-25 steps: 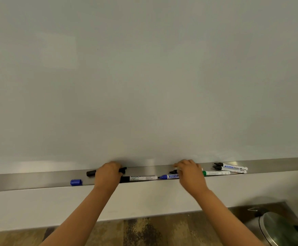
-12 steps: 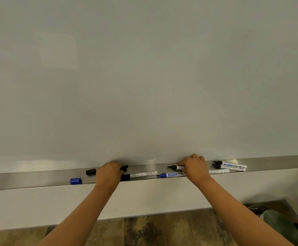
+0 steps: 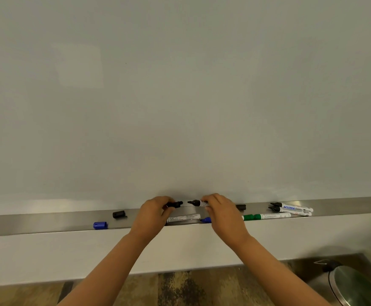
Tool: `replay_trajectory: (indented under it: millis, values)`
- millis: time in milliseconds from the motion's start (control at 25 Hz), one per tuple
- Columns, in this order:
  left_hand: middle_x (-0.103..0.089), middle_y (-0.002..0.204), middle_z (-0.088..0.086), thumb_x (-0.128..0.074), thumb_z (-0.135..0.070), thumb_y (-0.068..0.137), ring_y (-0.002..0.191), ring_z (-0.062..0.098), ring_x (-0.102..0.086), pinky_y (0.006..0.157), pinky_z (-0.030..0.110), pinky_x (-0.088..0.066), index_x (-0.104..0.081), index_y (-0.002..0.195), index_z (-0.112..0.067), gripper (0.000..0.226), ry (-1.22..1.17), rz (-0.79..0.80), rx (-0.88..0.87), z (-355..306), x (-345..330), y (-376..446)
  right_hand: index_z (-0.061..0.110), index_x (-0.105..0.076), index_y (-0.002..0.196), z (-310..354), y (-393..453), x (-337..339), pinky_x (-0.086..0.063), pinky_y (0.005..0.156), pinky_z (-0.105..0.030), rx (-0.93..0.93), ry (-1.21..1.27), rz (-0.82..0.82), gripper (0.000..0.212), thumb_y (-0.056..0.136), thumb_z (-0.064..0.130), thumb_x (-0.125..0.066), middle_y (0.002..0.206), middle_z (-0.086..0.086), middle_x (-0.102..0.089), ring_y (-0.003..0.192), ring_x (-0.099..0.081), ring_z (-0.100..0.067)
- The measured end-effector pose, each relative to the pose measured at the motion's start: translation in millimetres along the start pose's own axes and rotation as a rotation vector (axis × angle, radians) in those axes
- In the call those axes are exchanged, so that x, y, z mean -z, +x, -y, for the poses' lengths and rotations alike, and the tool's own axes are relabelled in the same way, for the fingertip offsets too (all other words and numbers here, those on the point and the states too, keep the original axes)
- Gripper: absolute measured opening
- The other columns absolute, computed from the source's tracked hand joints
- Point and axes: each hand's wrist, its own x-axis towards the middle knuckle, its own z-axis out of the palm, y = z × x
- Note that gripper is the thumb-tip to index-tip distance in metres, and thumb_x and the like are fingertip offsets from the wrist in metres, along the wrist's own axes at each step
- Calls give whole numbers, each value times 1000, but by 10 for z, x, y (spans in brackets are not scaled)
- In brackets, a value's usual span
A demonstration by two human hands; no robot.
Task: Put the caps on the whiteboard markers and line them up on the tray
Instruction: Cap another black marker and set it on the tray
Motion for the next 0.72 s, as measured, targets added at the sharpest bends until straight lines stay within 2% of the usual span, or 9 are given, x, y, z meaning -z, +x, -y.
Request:
replay_trajectory:
  millis: [120,240,560,640,720]
  values:
    - [-69,97,-2,-59,-14,88,77,7,-54,64,4,-36,-66,105,-17,19,-75,-2,-15,-19,42,-8,15,-58,116,14,7,-13,-52,75,-35,-73,20,94,31,87,3,-55,110,-7,-65,91,-62,-25]
    - [-65,93,-8,-60,-13,87,79,6,-54,63,5,-37,-67,104,-17,19,-115,-14,-9,-26,81,-25,18,-56,120,15,-12,-15,-52,80,-35,-100,0,131,33,90,5,-52,115,-5,-63,96,-59,-23]
    - [-57,82,-19,-61,-15,87,64,-6,-53,61,-1,-39,-67,103,-19,18,-159,3,-3,-103,130,-47,20,-56,119,113,20,-2,-45,87,-37,-72,-3,132,29,92,11,-48,115,-4,-62,101,-57,-24]
    - [-57,83,-18,-61,-16,87,65,-13,-53,60,0,-40,-67,103,-19,18,-162,13,-3,-127,137,-54,20,-56,118,140,23,0,-44,87,-36,-65,-9,131,28,93,12,-48,114,-3,-62,100,-57,-24]
    - [-59,85,-17,-61,-16,87,63,-12,-54,59,2,-40,-67,103,-19,18,-161,25,-2,-149,131,-59,21,-57,117,162,31,-6,-44,84,-36,-49,-15,133,28,92,12,-48,112,-3,-62,99,-57,-24]
